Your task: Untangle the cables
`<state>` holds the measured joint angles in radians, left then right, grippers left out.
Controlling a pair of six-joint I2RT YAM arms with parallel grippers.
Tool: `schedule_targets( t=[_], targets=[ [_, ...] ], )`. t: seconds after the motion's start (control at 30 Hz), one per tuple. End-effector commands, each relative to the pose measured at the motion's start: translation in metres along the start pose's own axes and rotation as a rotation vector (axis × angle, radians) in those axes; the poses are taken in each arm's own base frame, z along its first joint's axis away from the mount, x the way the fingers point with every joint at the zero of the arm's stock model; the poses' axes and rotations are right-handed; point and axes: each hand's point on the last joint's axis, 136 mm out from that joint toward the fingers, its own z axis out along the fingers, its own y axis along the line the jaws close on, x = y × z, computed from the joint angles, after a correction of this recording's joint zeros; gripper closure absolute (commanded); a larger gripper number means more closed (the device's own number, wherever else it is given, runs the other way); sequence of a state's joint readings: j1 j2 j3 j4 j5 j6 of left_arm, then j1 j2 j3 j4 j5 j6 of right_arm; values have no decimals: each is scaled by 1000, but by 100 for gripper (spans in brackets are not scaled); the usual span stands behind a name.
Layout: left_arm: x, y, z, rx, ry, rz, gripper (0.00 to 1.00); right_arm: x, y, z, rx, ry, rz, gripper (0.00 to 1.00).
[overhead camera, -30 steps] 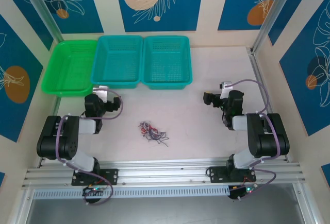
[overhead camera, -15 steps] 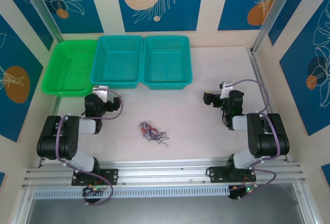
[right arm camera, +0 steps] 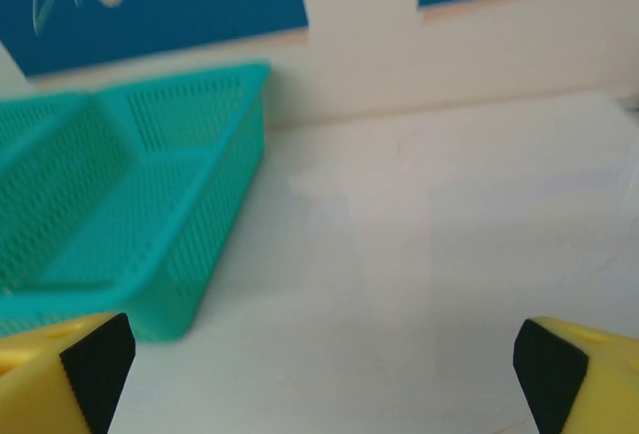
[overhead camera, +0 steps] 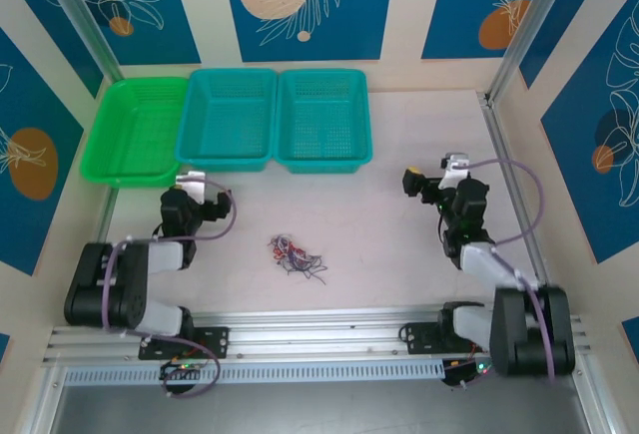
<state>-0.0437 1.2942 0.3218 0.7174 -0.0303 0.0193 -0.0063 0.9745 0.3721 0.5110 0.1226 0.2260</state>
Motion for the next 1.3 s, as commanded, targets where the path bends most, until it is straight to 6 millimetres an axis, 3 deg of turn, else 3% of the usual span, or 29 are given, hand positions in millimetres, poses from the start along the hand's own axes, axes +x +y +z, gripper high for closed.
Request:
schedule_targets(
  t=[0.0, 0.07, 0.13, 0.27, 0.4, 0.5, 0.6, 0.7, 0.87, 1.1, 1.17, 1.27],
  targets=[
    [-23, 15, -21, -103, -5, -84, 0, 8, -11, -27, 129, 125, 216, 1],
    [-32, 16, -34, -104, 9, -190, 0, 4, 4, -43, 93, 201, 357, 2],
    [-39, -1, -46, -13, 53, -291, 2, 1, 35, -54, -38, 292, 414, 5],
    [-49, -70, -80, 341, 176, -489, 11, 13, 106, -76, -298, 513, 427, 7],
    [-31, -127, -119, 560, 389, -672, 26, 50, 173, -95, -459, 762, 306, 7],
    [-3, -153, -140, 604, 543, -727, 41, 82, 210, -100, -480, 894, 176, 7],
    [29, -163, -148, 595, 653, -773, 56, 111, 244, -102, -541, 975, 108, 7],
    [59, -158, -146, 541, 714, -760, 66, 137, 272, -102, -590, 1028, 68, 7],
    [74, -163, -130, 532, 744, -744, 70, 164, 302, -89, -604, 996, -93, 6],
    [87, -165, -100, 452, 791, -764, 70, 209, 325, -59, -604, 978, -264, 7],
    [87, -164, -96, 440, 771, -783, 70, 221, 332, -60, -627, 1037, -276, 22],
    [90, -157, -96, 400, 753, -788, 67, 238, 337, -64, -652, 1084, -280, 36]
  ],
)
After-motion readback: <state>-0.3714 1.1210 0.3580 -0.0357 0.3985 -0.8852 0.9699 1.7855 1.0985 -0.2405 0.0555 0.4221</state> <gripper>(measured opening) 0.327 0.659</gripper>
